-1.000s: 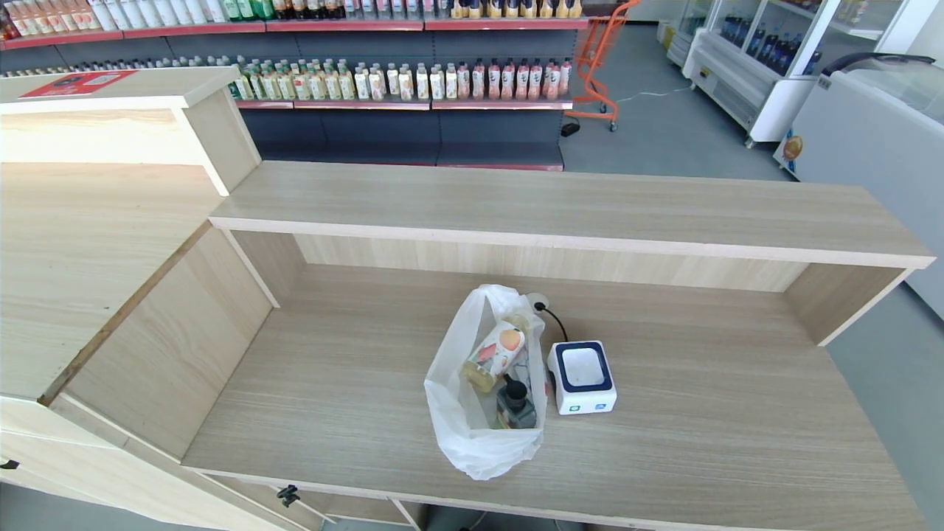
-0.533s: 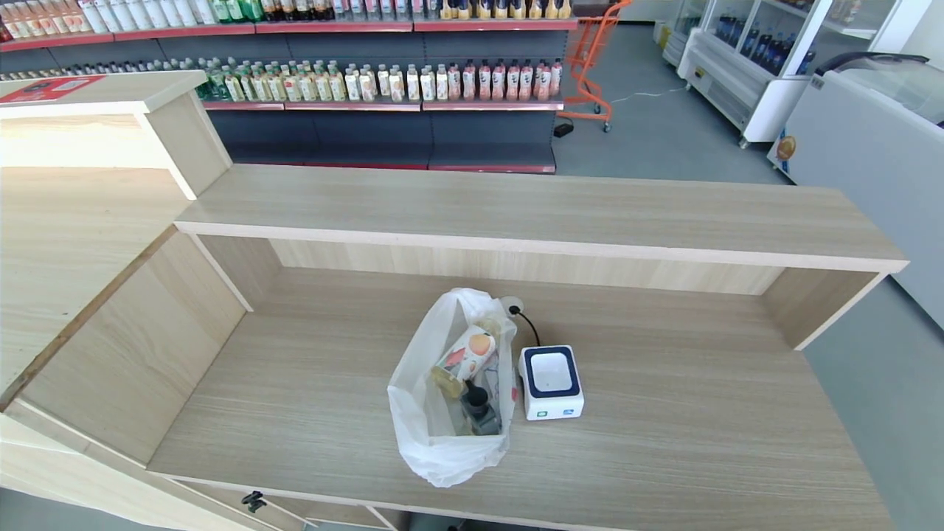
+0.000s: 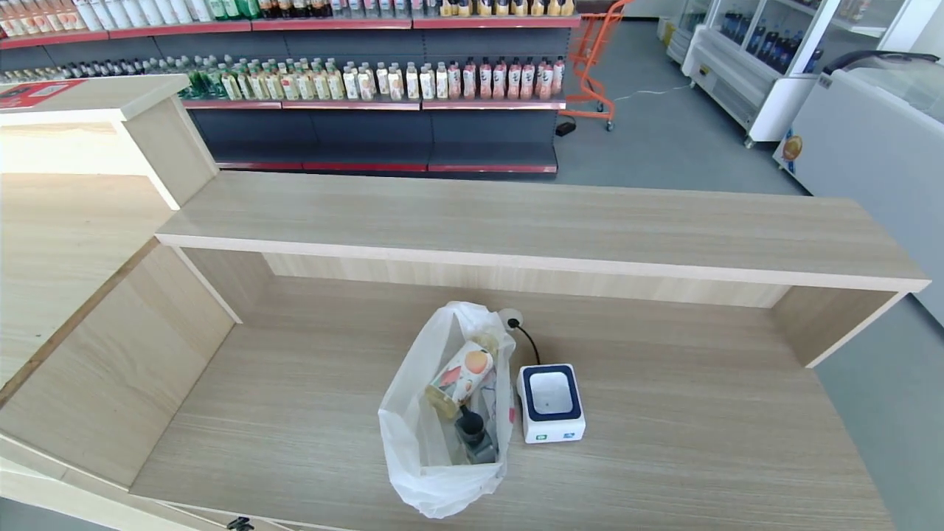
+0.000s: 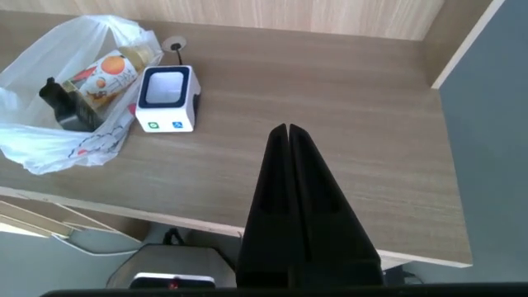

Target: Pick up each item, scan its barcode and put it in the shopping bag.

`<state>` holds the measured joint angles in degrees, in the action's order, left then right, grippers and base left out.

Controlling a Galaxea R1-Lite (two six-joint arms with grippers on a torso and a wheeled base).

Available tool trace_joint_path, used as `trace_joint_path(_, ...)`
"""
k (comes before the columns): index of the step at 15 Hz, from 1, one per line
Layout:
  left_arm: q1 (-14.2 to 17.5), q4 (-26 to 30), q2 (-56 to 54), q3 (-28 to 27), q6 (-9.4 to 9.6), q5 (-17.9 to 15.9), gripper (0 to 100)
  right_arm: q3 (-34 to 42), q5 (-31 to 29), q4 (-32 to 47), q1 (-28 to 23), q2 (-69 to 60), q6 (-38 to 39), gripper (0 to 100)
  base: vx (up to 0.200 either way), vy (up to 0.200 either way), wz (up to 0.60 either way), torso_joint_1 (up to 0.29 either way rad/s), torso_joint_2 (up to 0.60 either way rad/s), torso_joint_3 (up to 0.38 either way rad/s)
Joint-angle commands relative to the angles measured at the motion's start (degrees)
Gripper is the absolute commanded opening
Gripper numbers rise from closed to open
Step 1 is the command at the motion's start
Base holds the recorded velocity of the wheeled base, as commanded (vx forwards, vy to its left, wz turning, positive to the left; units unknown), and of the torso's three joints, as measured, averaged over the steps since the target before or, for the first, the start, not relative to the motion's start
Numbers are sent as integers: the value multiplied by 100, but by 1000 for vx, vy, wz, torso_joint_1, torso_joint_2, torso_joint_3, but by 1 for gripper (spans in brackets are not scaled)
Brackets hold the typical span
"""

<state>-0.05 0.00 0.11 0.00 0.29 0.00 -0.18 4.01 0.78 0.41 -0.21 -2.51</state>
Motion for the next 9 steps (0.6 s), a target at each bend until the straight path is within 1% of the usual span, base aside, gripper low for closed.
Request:
trace_joint_path(1, 5, 0, -11, 0, -3, 0, 100, 1, 3, 1, 2, 21, -4, 0, 0, 0, 0, 0, 0, 0)
trace_joint_path(9, 5, 0, -11, 0, -3, 0, 100, 1, 3, 1, 2, 21, -65, 0, 0, 0, 0, 0, 0, 0)
